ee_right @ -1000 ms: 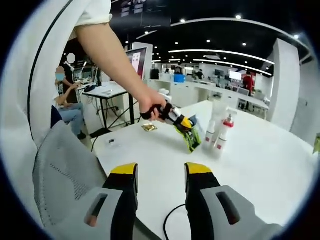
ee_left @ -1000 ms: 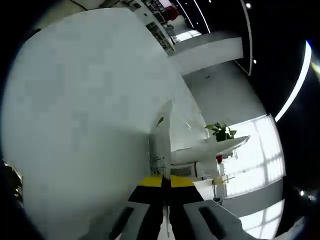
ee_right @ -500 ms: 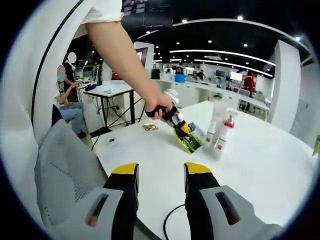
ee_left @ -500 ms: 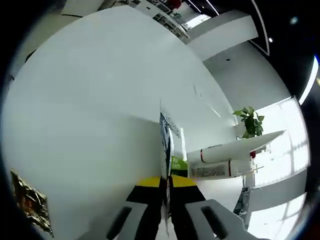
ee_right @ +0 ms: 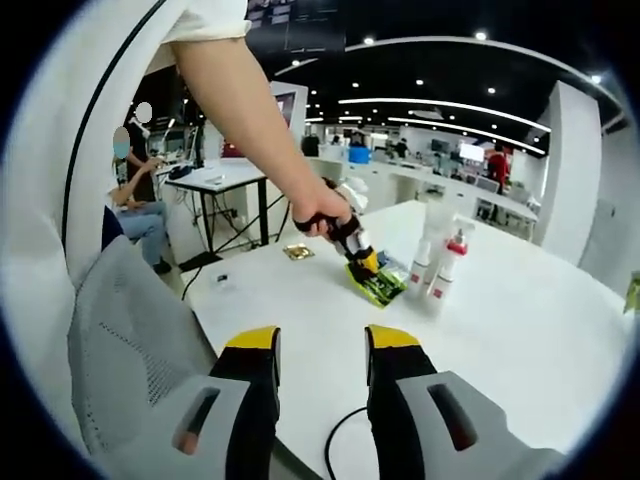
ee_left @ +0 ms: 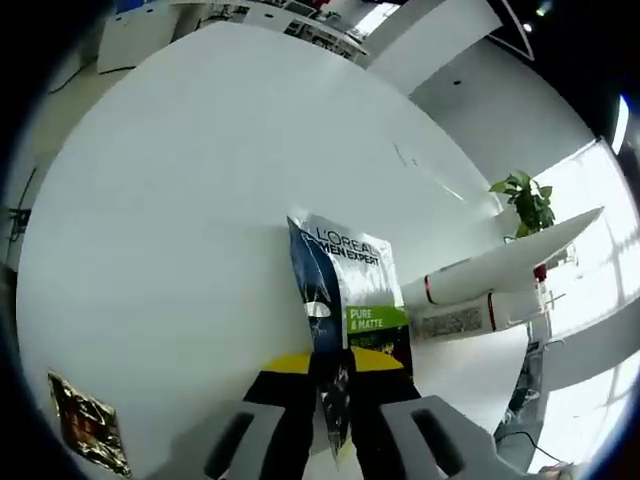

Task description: Arrange the skincare products in the storage area until every visible bottle or jar stands upright without overlapping.

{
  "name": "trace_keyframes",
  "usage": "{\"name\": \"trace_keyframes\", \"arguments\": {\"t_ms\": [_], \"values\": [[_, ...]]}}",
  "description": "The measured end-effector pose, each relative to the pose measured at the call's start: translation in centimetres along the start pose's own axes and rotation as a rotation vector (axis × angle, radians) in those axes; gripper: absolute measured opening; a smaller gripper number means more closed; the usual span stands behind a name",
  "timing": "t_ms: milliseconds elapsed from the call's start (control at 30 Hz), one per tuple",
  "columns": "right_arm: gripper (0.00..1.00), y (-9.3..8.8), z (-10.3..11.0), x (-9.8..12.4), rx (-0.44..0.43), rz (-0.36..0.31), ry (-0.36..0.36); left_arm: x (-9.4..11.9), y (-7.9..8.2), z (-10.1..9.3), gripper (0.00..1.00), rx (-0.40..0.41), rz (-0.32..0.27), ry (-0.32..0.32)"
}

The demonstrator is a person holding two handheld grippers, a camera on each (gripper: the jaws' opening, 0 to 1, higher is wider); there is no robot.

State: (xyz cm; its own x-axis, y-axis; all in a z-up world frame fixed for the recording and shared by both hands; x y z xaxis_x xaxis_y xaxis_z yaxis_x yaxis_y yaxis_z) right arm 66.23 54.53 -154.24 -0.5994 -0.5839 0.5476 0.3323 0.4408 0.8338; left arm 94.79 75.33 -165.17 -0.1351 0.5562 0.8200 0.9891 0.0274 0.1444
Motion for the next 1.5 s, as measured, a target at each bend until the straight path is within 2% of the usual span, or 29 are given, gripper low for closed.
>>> {"name": "trace_keyframes", "arguments": {"t_ms": [67,167,233,400,433,500,600,667,933,1233,1367,1500], "values": [[0.31,0.0,0.0,0.0,0.001,0.001,-0.003,0.0,0.0,0.1,0.14,-0.07,0.004,0.038],[0.3,0.0,-0.1,0.0,-0.001,0.0,-0.006,0.1,0.1,-0.5,0.19,-0.097,0.005,0.04],[0.3,0.0,-0.1,0.1,0.0,-0.002,-0.006,0.1,0.3,-0.7,0.26,-0.125,-0.01,0.055],[0.3,0.0,-0.1,0.1,0.009,-0.005,-0.015,-0.2,0.1,-1.4,0.43,-0.18,0.002,0.1],[0.3,0.0,-0.1,0.1,0.007,-0.004,-0.015,-0.2,0.0,-1.1,0.44,-0.217,0.027,0.136],[0.3,0.0,-0.2,0.1,0.011,-0.006,-0.021,-0.4,-0.1,-1.3,0.46,-0.258,0.041,0.147],[0.3,0.1,-0.2,0.2,0.013,-0.009,-0.023,-0.5,-0.2,-1.5,0.47,-0.273,0.048,0.151],[0.3,0.2,-0.2,0.3,0.005,-0.022,-0.021,-0.3,-0.1,-1.3,0.48,-0.299,0.043,0.179],[0.31,0.2,-0.1,0.3,0.021,-0.022,-0.026,2.1,-0.2,-0.6,0.5,-0.301,0.018,0.208],[0.31,0.1,0.4,0.2,0.069,-0.011,-0.016,6.1,-2.4,0.6,0.53,-0.333,-0.028,0.276],[0.31,0.1,0.6,0.2,0.086,-0.011,-0.015,7.4,-4.2,0.9,0.56,-0.332,-0.031,0.284],[0.31,0.2,0.8,0.2,0.104,-0.015,-0.008,8.8,-6.7,2.0,0.57,-0.336,-0.018,0.316]]}}
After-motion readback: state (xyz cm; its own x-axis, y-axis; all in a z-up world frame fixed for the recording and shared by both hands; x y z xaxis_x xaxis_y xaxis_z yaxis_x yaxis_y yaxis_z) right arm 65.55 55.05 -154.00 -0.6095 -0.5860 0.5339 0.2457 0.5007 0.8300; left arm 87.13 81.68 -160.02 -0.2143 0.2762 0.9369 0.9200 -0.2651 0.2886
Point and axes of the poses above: the point that each gripper's makers call its tool centre point, and the gripper's own axes: x roughly backward along the fingers, z roughly to its left, y roughly out of its top, the point moved 8 cm from there along x, roughly backward along the fingers, and after that the axes turned 10 degrees about z, right-handed, at the moved point
